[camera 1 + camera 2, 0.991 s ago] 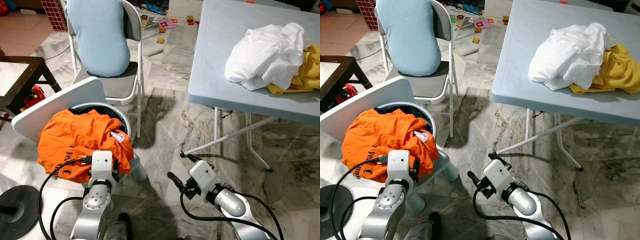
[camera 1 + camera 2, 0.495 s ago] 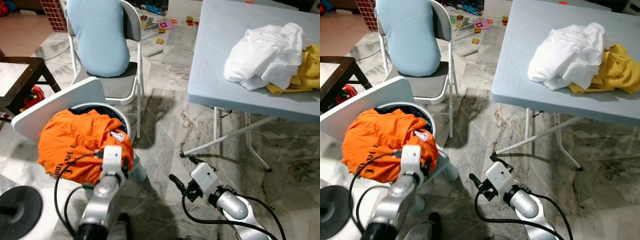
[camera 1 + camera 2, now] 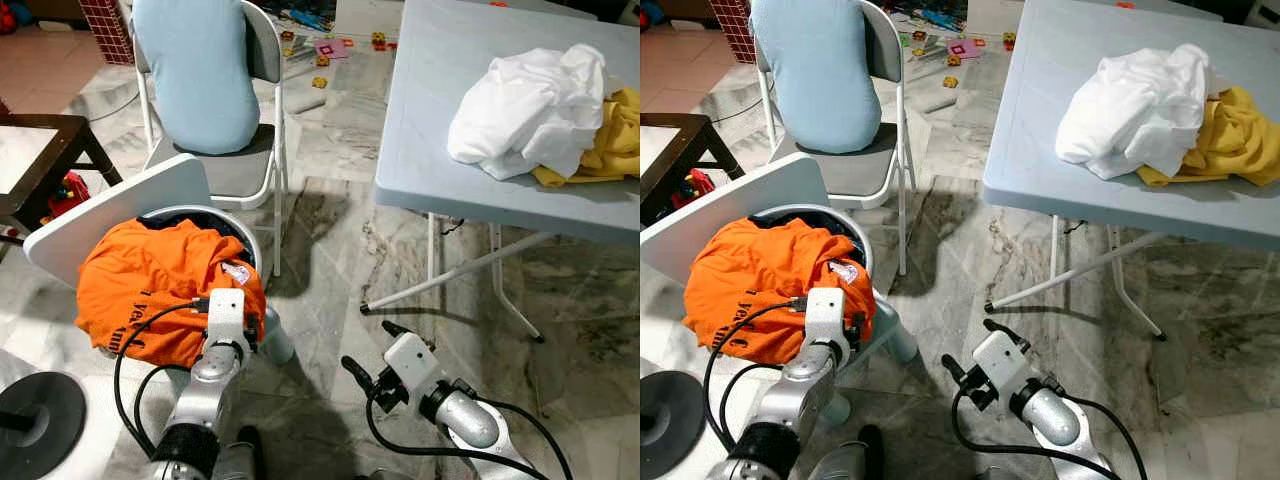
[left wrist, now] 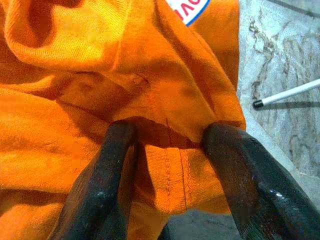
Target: Hang hanger
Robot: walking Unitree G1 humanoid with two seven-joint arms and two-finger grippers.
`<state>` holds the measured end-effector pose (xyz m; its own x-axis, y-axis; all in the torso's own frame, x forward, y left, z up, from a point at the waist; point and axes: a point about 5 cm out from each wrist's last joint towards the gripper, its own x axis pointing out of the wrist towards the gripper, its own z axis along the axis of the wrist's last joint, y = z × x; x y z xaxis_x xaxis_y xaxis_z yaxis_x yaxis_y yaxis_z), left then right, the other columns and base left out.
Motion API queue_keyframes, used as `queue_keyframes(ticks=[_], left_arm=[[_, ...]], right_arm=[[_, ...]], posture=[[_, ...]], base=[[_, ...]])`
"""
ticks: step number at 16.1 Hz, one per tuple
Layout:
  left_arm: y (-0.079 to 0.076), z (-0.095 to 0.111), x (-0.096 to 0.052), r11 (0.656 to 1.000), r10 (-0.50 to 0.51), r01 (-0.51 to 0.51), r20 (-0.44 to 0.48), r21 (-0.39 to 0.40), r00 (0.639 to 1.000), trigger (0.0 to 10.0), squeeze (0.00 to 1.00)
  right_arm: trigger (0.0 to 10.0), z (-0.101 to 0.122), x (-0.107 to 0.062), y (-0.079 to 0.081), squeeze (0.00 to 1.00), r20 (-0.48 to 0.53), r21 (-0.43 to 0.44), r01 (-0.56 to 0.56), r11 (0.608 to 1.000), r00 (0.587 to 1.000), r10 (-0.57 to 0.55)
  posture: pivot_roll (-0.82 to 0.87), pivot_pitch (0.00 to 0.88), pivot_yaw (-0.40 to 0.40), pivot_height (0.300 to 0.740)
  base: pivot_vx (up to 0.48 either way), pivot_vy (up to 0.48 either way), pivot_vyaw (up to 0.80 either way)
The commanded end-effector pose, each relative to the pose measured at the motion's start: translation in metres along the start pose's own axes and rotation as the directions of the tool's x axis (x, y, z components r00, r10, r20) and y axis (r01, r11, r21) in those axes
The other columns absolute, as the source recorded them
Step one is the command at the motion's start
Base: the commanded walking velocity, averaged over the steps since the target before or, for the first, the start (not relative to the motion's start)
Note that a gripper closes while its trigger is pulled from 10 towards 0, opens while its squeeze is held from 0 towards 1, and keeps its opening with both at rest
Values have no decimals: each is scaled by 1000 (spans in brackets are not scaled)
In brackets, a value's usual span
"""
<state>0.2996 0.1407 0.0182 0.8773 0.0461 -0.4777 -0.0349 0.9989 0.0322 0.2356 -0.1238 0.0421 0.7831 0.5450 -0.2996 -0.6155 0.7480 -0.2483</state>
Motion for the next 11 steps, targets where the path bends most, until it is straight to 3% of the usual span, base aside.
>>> queue_keyframes(ticks=[1,2,3,4,11], left_arm=[[3,-16,0,1000,9,-11,-74,-24,997,10000,0],[3,-18,2,999,5,-8,-84,-39,996,10000,0],[2,-17,3,999,0,-3,-75,-37,997,8745,0],[2,-17,4,1000,-2,0,-64,-27,998,0,0],[2,-15,6,1000,-3,2,-43,-20,999,0,0]], right_arm=[[10000,0,-1,1,0,-7,-7,-1,1000,1000,1],[10000,-1,-1,0,0,-9,-8,-1,1000,1000,1],[10000,0,0,0,0,-9,-9,0,1000,1000,0],[10000,0,1,-1,0,-9,-10,1,1000,1000,-1],[10000,-2,0,3,0,-14,-11,2,1000,1000,-2]], posture=[[-131,208,-9,740],[-126,209,-11,740],[-127,210,-10,740],[-127,210,-9,740],[-130,211,-5,740]], base=[[0,0,0],[0,0,0],[0,0,0],[0,0,0],[0,0,0]])
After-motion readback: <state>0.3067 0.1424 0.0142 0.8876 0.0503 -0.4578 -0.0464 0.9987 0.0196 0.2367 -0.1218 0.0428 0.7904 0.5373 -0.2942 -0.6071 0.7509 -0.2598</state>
